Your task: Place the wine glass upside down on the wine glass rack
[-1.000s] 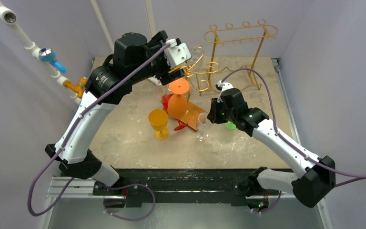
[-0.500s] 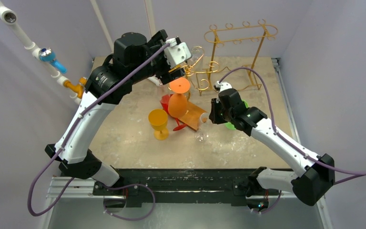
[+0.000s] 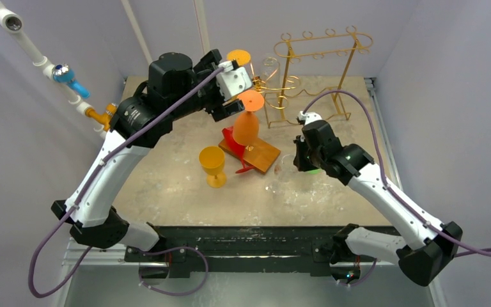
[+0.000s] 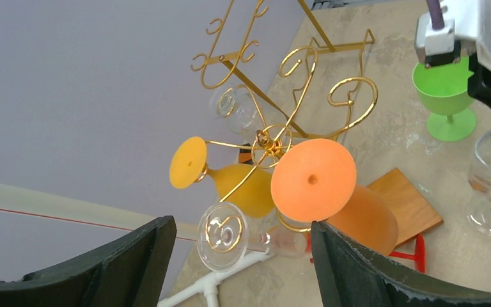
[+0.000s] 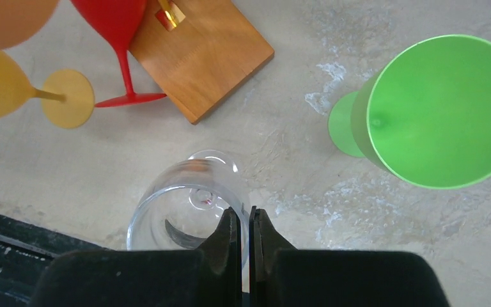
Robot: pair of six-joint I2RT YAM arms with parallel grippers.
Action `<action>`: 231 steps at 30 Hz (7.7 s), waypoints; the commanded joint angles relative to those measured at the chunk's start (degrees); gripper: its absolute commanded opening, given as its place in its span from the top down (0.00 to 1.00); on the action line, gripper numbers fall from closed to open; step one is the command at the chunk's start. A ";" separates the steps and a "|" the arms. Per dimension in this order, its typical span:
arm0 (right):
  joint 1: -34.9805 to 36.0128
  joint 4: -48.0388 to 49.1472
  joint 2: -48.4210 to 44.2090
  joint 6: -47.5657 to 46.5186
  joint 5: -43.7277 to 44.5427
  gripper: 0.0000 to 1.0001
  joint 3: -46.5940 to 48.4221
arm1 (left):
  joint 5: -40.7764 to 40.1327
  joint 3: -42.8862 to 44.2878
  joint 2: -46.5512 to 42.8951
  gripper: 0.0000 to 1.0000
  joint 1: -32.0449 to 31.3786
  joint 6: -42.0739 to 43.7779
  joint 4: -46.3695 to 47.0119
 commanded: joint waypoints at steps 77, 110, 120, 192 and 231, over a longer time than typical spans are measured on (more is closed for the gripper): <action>0.07 -0.24 -2.42 -1.45 -9.10 1.00 53.27 | 27.17 -7.25 -3.28 0.05 -0.13 -32.65 4.16; 0.07 27.38 -12.16 5.12 -24.63 1.00 21.63 | 37.79 -3.72 -0.20 0.97 5.68 -34.47 11.20; 0.07 16.89 -11.27 0.76 -25.57 0.39 23.88 | 23.49 3.21 -2.05 1.00 5.63 -11.11 8.33; 7.16 29.41 -11.75 -8.29 -18.57 0.90 7.31 | 27.96 -17.98 -22.13 0.00 5.57 19.57 18.95; -5.47 55.42 -6.03 -12.01 -15.49 1.00 -17.52 | 16.90 -13.12 -20.16 0.00 5.62 5.38 10.05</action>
